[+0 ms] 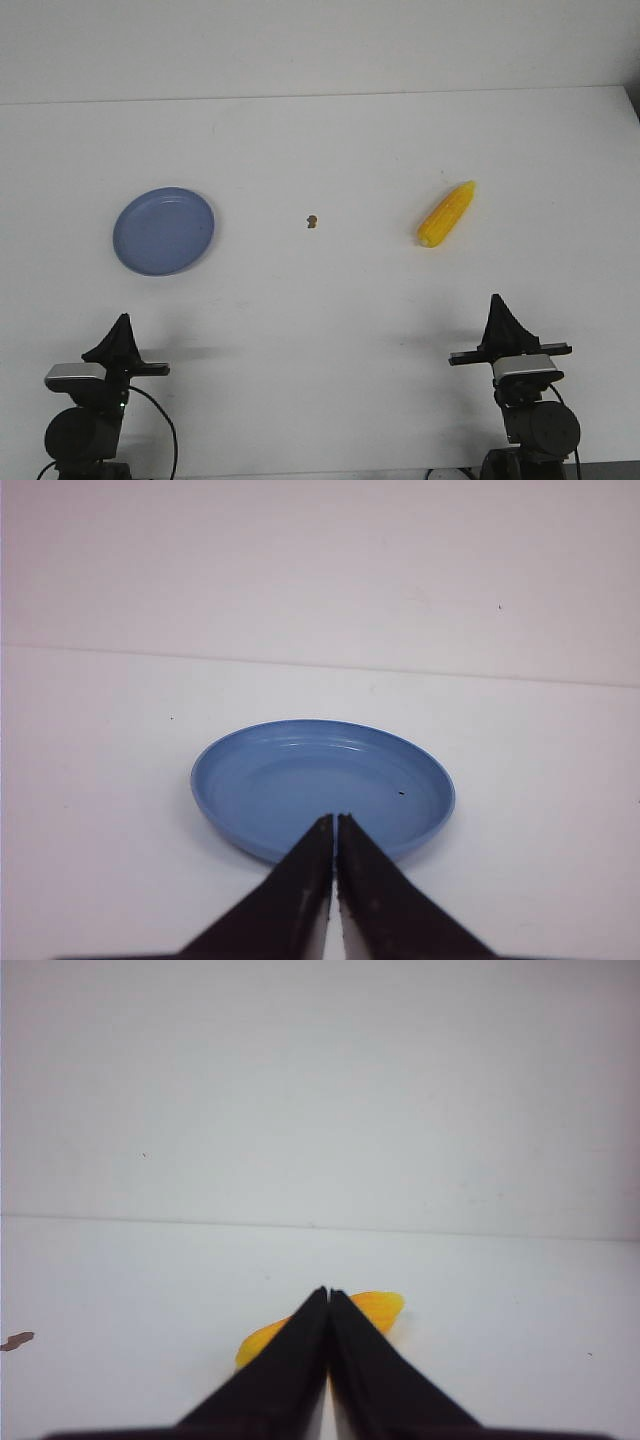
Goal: Place corn on plate with both arms
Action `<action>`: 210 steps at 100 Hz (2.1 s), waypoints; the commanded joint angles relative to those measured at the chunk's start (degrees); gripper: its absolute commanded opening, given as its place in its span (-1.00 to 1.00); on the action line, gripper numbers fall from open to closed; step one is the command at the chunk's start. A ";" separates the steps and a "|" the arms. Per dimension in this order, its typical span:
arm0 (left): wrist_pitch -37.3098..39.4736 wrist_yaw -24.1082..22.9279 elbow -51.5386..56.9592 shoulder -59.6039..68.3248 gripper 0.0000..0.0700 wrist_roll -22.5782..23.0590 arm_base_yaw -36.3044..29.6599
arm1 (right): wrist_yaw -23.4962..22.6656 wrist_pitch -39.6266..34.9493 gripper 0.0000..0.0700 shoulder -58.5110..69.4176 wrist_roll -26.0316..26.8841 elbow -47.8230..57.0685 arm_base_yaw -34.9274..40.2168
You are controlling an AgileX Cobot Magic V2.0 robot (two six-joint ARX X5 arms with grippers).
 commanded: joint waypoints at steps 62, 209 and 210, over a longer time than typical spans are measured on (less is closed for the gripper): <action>0.72 0.11 -1.11 -0.07 -0.96 0.17 0.00 | -0.09 1.57 -0.99 -0.02 0.81 -0.11 0.02; -53.29 -3.15 65.07 50.31 -0.96 -0.83 0.00 | 1.14 -64.35 -0.99 41.66 1.42 61.00 0.02; -53.62 -3.15 65.26 50.60 -0.96 -0.81 0.00 | 1.14 -64.39 -0.99 41.86 1.51 61.09 0.02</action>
